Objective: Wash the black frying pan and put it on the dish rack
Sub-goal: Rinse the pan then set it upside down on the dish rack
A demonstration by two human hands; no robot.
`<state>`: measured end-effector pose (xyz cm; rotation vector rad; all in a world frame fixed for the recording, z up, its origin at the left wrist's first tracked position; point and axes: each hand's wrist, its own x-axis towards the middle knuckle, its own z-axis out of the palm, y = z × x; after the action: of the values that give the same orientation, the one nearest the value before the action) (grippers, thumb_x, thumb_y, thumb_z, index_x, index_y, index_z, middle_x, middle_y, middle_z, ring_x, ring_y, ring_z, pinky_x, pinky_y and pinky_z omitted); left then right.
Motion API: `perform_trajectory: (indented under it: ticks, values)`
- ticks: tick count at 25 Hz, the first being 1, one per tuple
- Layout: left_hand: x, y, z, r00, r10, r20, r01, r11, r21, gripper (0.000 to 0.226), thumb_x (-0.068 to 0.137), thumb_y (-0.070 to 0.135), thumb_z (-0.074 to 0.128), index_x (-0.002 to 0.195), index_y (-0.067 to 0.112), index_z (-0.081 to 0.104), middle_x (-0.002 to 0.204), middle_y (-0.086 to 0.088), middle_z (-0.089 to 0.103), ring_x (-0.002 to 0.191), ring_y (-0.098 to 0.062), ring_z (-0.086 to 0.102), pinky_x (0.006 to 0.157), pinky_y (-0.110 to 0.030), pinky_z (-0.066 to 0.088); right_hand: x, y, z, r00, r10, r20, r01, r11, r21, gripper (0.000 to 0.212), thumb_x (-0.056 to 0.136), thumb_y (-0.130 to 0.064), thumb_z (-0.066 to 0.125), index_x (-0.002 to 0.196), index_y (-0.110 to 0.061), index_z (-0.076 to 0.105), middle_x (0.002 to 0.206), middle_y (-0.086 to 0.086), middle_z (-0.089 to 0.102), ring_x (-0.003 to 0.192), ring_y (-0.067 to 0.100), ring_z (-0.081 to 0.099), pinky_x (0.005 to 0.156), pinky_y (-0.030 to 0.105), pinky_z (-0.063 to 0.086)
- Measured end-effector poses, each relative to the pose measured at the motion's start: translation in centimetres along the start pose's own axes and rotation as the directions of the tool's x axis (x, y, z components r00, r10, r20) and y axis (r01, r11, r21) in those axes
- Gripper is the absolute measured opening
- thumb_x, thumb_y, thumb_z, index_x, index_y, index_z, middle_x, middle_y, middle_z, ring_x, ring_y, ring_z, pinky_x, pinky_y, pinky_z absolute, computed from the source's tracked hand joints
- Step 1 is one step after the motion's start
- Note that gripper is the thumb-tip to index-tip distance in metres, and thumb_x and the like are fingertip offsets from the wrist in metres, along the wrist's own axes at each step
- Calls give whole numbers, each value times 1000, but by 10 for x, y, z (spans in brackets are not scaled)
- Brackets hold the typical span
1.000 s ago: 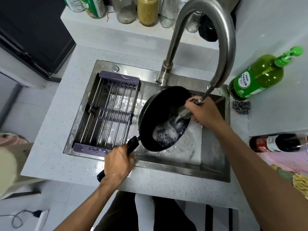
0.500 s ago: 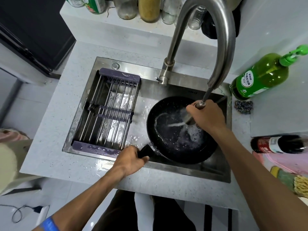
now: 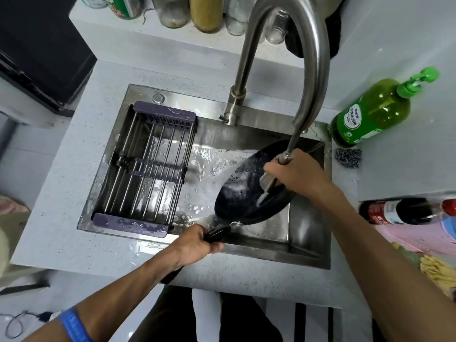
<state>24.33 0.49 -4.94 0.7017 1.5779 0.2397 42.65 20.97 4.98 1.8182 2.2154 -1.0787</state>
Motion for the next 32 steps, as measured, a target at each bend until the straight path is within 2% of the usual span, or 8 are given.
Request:
perform_trajectory:
  ticks: [2, 9, 14, 21, 26, 28, 30, 32]
  values:
    - [-1, -3, -1, 1000, 4, 7, -4, 999, -34, 20, 82, 34, 76, 92, 17, 71, 87, -3, 73, 84, -14, 66, 71, -19, 45, 6, -8, 4, 998, -68, -10, 69, 996, 54, 44, 79, -47, 57, 71, -4, 61, 59, 9, 62, 57, 26, 61, 68, 42, 53]
    - [7, -14, -2, 993, -35, 110, 48, 992, -120, 26, 86, 32, 73, 104, 16, 66, 45, 7, 42, 38, -10, 30, 39, -23, 26, 1, -41, -37, 955, -43, -292, 101, 977, 187, 41, 78, -43, 61, 71, -3, 59, 58, 9, 61, 65, 27, 65, 70, 42, 56]
    - [6, -13, -2, 960, -29, 277, 132, 923, -362, 24, 87, 24, 72, 82, 17, 50, 50, 2, 26, 33, -9, 22, 35, -18, 17, -4, -36, -46, 953, -49, -300, 84, 991, 104, 40, 74, -47, 63, 61, -10, 55, 54, -2, 57, 61, 19, 60, 66, 39, 53]
    - [12, -17, -5, 934, 20, 357, 148, 888, -436, 32, 89, 28, 67, 69, 19, 43, 49, 2, 23, 32, -9, 24, 34, -17, 24, -5, -26, -27, 947, -109, -301, 174, 965, 197, 28, 82, -43, 74, 76, -16, 73, 60, -14, 68, 62, -7, 64, 60, 10, 45]
    - [10, -13, -4, 859, 42, 510, 225, 863, -451, 41, 92, 32, 61, 64, 23, 32, 48, 6, 19, 32, -6, 18, 33, -17, 24, -20, -12, -26, 952, -188, -243, 259, 916, 306, 19, 82, -39, 79, 82, -25, 65, 60, -15, 60, 54, -3, 54, 57, 10, 41]
    - [11, -12, -1, 834, 43, 551, 242, 867, -435, 46, 89, 35, 62, 68, 22, 24, 47, 6, 18, 32, -5, 18, 33, -17, 25, -29, 14, 1, 966, -70, -249, 206, 791, 577, 27, 86, -32, 76, 111, -28, 66, 80, -8, 64, 74, 5, 61, 71, 18, 51]
    - [12, -10, 0, 820, 47, 571, 247, 870, -426, 52, 85, 37, 65, 74, 21, 17, 47, 6, 17, 31, -5, 19, 32, -16, 26, -30, 53, 43, 943, 295, -154, -71, 631, 773, 44, 89, -34, 72, 130, -27, 58, 116, -3, 66, 104, 15, 62, 95, 35, 53]
    - [10, -6, -4, 798, 56, 601, 251, 874, -415, 52, 85, 37, 66, 73, 21, 18, 47, 7, 18, 31, -4, 20, 33, -17, 25, -29, 91, 84, 763, 611, 210, -464, 292, 836, 59, 88, -49, 68, 139, -24, 49, 132, 3, 56, 110, 23, 55, 104, 50, 46]
